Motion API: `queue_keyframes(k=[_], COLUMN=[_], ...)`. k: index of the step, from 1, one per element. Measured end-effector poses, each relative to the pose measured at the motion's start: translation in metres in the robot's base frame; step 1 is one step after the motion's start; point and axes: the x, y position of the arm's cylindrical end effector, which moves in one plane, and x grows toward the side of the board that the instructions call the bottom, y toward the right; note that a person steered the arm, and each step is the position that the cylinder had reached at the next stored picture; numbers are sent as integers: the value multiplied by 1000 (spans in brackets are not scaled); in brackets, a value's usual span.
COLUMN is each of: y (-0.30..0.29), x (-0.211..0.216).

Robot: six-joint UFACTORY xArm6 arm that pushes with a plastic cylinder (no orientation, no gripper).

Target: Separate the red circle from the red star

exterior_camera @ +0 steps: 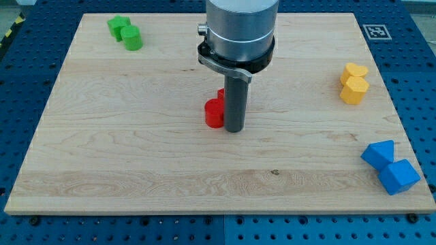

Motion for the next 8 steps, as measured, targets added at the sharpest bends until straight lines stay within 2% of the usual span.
queue_keyframes(k=[3, 6, 7, 8], y=[-7, 6, -15, -64], x=[29, 30, 40, 50])
